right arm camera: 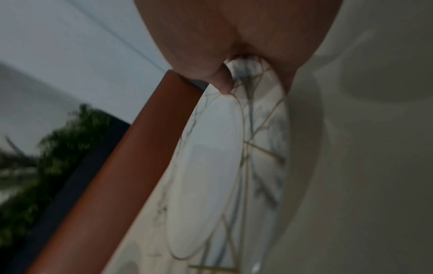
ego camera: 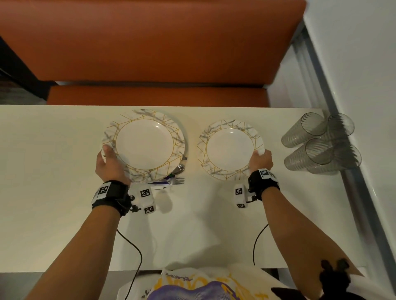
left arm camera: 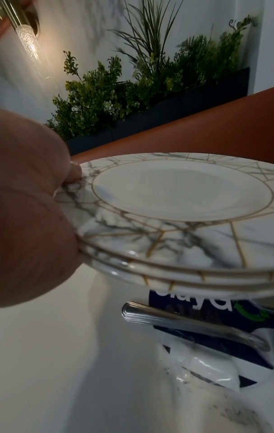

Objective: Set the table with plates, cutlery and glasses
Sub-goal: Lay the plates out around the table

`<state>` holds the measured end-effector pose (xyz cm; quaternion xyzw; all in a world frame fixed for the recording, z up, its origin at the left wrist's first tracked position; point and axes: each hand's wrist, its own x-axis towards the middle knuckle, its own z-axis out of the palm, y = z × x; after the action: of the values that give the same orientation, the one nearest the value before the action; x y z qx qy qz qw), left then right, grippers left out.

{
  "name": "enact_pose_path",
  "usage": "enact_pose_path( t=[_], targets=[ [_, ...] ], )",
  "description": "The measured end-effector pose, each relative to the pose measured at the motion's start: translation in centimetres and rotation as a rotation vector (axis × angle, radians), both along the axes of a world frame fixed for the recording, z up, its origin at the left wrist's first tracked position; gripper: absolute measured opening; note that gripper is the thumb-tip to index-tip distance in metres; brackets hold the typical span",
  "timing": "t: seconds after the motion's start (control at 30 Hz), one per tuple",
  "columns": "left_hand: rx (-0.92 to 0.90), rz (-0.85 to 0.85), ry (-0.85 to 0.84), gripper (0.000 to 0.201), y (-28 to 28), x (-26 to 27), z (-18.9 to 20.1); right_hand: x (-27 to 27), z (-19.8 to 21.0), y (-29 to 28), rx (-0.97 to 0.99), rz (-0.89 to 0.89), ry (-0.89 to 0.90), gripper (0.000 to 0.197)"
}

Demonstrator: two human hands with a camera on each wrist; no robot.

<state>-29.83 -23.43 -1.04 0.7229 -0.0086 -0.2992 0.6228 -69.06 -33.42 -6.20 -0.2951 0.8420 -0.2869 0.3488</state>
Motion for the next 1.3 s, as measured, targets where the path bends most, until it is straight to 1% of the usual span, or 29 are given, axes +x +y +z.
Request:
enact_pose_path(
  t=[0.07,0.13,0.2,0.27,0.33,0.47,0.57,0.7,0.9,1.07,1.13,1.2,1.27,1.3],
  targets=[
    [0.004,-0.003,0.018,0.035,0.0,-0.1,0.0,-0.3,-0.5,0.3,0.019,0.03,0.005,0.052],
    [0.003,-0.007,0.029,0.043,0.0,-0.3,0.0,-0.5,-0.7,0.8,0.044,0.129,0.044,0.073],
    [-0.002,-0.008,0.039,0.041,-0.1,-0.5,0.1,-0.6,-1.0,1.2,0.098,0.26,0.145,0.085],
    [0.0,-0.011,0.042,0.045,0.1,-0.6,0.4,-0.3,-1.1,1.4,0.144,0.367,0.264,0.084],
    [0.007,-0.018,0.037,0.047,0.1,-0.7,0.6,-0.1,-1.2,1.4,0.174,0.393,0.317,0.081],
    [0.004,-0.017,0.034,0.039,0.0,-0.8,0.7,0.5,-1.3,0.6,0.191,0.374,0.284,0.08],
    [0.014,-0.01,0.025,0.043,0.1,-0.7,0.8,1.1,-1.2,-0.8,0.156,0.36,0.25,0.081],
    [0.009,-0.007,0.052,0.043,0.2,-0.7,1.1,2.1,-0.5,-2.5,0.124,0.363,0.217,0.08],
    [-0.002,-0.015,0.068,0.042,0.1,-0.9,1.4,3.1,-0.1,-3.8,0.133,0.361,0.175,0.079],
    [-0.004,-0.035,0.084,0.042,-0.1,-0.9,1.6,3.5,0.4,-4.0,0.157,0.356,0.174,0.078],
    [0.007,-0.045,0.087,0.043,-0.1,-1.0,1.6,3.5,0.6,-3.6,0.168,0.37,0.261,0.076],
    [0.006,-0.053,0.096,0.046,0.0,-1.1,1.7,3.7,1.1,-3.1,0.161,0.401,0.424,0.074],
    [0.008,-0.069,0.109,0.046,0.2,-1.3,1.7,4.5,2.0,-2.5,0.099,0.451,0.543,0.069],
    [0.008,-0.084,0.111,0.043,0.3,-1.5,1.8,5.1,2.5,-2.2,0.043,0.485,0.558,0.065]
  ],
)
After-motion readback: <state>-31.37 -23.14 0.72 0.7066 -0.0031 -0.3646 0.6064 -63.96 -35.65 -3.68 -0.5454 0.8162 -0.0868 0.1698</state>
